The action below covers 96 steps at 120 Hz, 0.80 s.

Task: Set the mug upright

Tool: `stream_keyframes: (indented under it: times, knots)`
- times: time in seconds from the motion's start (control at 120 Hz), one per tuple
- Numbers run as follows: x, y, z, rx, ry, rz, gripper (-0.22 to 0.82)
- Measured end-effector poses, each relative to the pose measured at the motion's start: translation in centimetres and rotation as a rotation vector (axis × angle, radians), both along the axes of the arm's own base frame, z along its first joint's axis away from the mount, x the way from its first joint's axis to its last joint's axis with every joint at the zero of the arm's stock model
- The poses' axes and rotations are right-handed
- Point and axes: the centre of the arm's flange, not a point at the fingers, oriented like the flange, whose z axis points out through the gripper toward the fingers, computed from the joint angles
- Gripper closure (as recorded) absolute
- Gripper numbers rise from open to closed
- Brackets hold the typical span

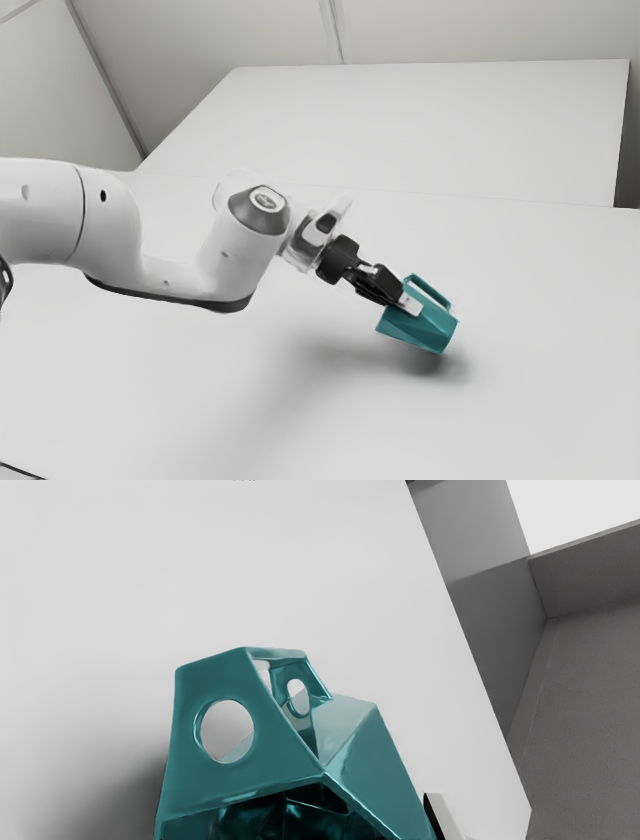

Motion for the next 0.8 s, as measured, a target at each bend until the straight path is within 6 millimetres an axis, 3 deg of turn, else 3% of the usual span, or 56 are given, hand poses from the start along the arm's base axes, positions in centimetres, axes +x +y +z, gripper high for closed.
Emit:
stream_keyframes:
  times: [0.225,0.45,0.675,0.8]
  knots:
    - [1.6,5.7,4.1,0.425,-0.129,-0.058,0.75]
    - [2.4,11.2,6.0,0.711,-0.128,0.016,0.75]
    - [2.4,13.9,5.6,0.873,-0.054,0.099,0.75]
    - [1.1,14.4,5.2,0.936,-0.026,0.150,0.75]
